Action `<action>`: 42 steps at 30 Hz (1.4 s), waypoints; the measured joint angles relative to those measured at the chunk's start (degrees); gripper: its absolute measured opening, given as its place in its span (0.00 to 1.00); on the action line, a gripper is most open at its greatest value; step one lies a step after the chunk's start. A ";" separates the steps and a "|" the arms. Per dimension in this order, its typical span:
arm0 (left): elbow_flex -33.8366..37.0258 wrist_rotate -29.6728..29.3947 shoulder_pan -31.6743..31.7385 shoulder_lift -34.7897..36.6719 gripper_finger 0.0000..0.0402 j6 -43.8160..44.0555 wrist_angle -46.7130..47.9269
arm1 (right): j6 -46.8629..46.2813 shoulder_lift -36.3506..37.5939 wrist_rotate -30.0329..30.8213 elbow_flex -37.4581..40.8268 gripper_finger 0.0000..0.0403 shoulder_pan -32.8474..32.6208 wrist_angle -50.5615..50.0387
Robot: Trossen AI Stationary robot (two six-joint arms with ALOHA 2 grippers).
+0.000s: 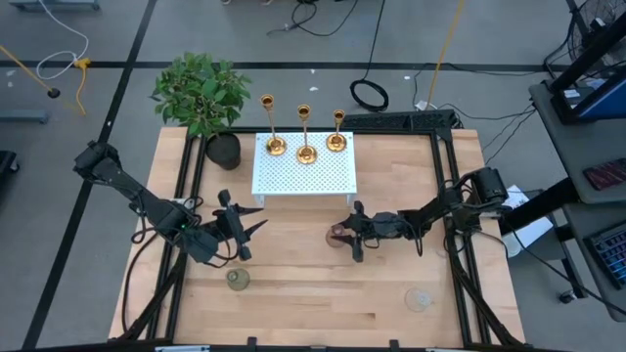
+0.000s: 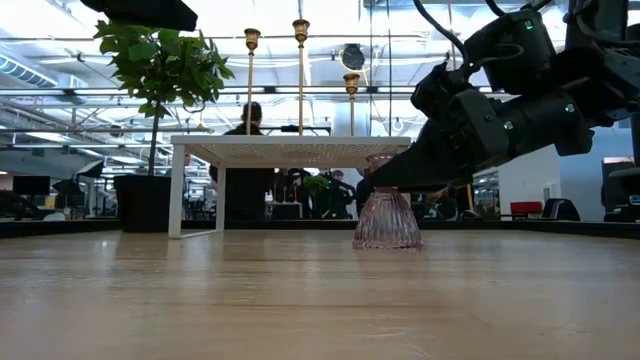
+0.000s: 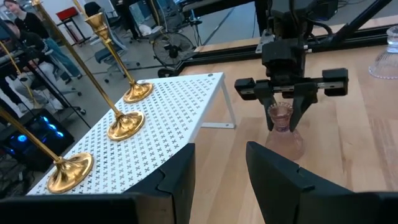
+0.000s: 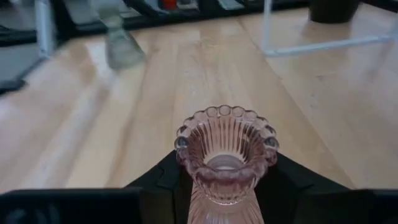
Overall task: Pick & Place candle stick holders
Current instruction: Put the pink candle holder on the shelf
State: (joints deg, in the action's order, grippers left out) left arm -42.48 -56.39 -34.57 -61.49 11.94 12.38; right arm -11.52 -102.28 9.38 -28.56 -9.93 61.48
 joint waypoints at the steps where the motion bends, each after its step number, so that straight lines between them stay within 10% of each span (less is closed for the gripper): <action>1: 0.00 0.00 0.00 0.00 0.37 0.00 0.00 | -0.03 0.00 -1.28 0.02 0.31 0.02 1.02; 15: 0.00 0.00 0.00 0.00 0.37 0.28 -0.13 | 2.89 16.84 -7.48 0.02 0.31 2.59 7.90; 23: 0.00 -0.01 0.00 0.00 0.37 0.24 -0.31 | 10.76 29.64 -0.71 -6.63 0.33 11.52 -18.07; 42: -0.01 -0.05 0.00 0.00 0.37 -1.46 -2.25 | 7.14 22.88 -6.54 -13.07 0.33 24.27 -29.36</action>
State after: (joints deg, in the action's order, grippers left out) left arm -42.49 -56.45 -34.57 -61.49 10.49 10.13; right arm -4.38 -79.40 2.84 -41.63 14.34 32.12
